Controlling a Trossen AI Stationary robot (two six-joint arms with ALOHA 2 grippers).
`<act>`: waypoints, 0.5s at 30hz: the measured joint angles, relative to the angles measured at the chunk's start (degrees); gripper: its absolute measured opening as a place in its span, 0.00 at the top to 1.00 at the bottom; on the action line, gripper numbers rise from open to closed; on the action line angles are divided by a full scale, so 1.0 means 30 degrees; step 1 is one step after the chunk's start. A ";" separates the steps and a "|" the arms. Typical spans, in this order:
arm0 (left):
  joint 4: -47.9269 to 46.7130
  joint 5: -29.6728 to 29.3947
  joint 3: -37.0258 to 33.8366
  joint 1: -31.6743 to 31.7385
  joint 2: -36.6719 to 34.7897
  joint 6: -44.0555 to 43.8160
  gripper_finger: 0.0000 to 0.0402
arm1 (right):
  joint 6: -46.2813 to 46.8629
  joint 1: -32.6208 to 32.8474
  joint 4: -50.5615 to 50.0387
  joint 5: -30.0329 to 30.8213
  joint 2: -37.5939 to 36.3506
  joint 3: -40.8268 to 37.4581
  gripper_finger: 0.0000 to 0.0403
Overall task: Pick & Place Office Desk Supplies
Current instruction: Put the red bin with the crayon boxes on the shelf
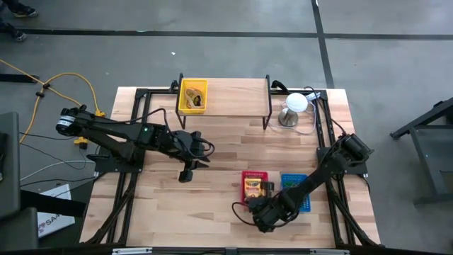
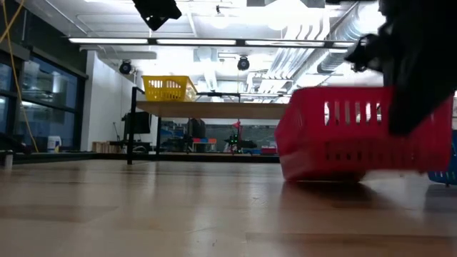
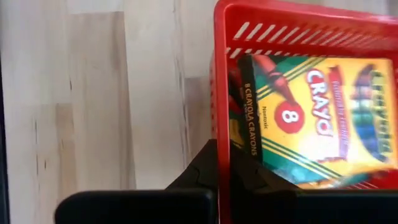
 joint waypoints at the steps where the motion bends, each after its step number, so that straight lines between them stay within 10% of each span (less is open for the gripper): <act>1: -0.0004 0.0000 0.0000 0.0000 0.0000 -0.0003 0.79 | -0.0041 0.0000 -0.0861 0.0039 0.0002 0.0495 1.00; 15: -0.0007 0.0000 0.0000 0.0002 0.0000 0.0000 0.79 | -0.0987 -0.0015 -0.9010 0.2663 0.0002 0.5950 1.00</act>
